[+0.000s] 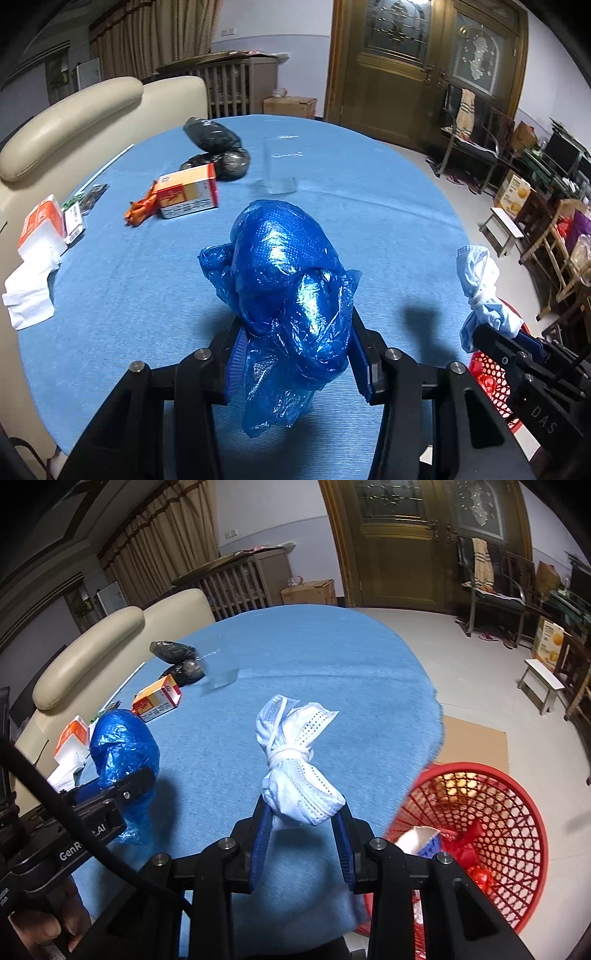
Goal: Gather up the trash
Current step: 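Carry the blue bag and white mask over the red wastebasket with both tools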
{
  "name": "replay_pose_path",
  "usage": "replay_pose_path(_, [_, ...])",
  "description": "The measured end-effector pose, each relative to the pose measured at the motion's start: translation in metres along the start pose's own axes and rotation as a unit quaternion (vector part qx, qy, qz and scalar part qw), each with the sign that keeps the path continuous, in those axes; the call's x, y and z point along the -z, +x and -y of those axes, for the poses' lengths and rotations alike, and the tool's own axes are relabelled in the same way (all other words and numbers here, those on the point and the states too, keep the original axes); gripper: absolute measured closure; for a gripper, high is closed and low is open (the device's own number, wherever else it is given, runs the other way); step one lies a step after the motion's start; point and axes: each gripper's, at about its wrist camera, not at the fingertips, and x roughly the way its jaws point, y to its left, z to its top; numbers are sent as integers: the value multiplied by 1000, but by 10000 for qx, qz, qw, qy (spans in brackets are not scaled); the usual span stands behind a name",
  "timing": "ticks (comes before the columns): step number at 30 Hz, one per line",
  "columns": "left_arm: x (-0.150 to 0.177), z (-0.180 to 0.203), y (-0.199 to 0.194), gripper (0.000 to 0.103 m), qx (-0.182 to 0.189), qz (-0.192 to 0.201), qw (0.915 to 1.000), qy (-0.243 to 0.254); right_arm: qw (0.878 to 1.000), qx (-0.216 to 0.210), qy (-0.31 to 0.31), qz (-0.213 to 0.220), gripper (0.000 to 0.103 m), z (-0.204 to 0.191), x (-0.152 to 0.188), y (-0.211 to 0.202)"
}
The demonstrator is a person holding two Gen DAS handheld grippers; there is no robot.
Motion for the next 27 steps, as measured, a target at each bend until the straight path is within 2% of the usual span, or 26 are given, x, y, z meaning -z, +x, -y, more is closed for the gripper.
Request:
replay_pose_path(16, [7,65,2,53,472,-92,9977,469,9963,587,578,261,68,58,17,-40])
replay_pose_path(27, [7,94,3,53,690,-90,9950,716,9928,801,830,309,68,86,25,-55])
